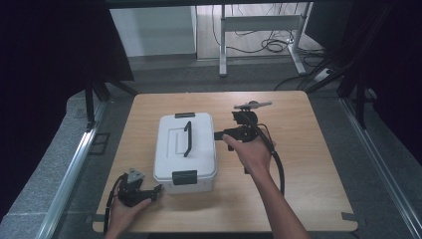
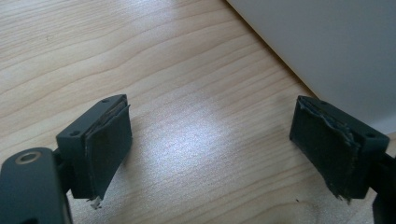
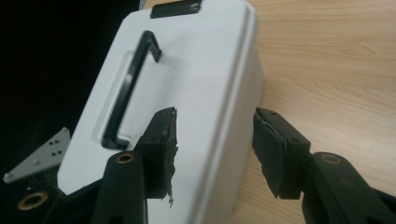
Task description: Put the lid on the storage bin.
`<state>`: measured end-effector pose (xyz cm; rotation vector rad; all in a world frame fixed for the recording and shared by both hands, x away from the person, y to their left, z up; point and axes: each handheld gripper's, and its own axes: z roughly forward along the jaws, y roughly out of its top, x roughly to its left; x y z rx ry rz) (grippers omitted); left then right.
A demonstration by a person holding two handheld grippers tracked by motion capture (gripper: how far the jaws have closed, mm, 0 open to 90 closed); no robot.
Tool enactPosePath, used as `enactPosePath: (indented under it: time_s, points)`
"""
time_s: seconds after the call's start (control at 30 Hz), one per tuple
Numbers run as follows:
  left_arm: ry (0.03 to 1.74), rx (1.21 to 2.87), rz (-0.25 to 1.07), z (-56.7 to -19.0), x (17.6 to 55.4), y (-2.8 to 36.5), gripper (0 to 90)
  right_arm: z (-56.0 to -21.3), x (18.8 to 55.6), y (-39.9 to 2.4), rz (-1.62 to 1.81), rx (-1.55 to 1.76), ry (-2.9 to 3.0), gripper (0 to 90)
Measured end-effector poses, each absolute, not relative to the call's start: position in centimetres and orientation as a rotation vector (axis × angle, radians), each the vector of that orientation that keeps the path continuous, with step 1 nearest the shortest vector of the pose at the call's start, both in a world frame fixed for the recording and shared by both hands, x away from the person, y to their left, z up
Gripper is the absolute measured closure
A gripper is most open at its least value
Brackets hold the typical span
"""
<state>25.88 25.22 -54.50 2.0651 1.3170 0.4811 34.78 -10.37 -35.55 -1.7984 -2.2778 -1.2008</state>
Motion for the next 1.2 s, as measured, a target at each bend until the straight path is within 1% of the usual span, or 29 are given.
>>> enactPosePath:
  time_s: [0.23, 0.7, 0.93, 1.2]
  points:
    - [1.317, 2.063, 0.483, -54.5, 25.9, 25.2, 12.8, -37.6, 33.3, -14.2, -1.265, -1.792, -2.256, 46.0]
    - [1.316, 2.062, 0.485, -54.5, 25.9, 25.2, 12.9, -43.8, 29.7, -19.6, -1.313, -1.792, -2.235, 43.9]
    - [1.315, 2.062, 0.484, -54.5, 25.9, 25.2, 13.0, -46.0, 28.3, -21.2, -1.301, -1.789, -2.244, 42.1]
    - [1.316, 2.062, 0.485, -54.5, 25.9, 25.2, 13.0, -46.3, 28.4, -21.4, -1.316, -1.764, -2.262, 41.7]
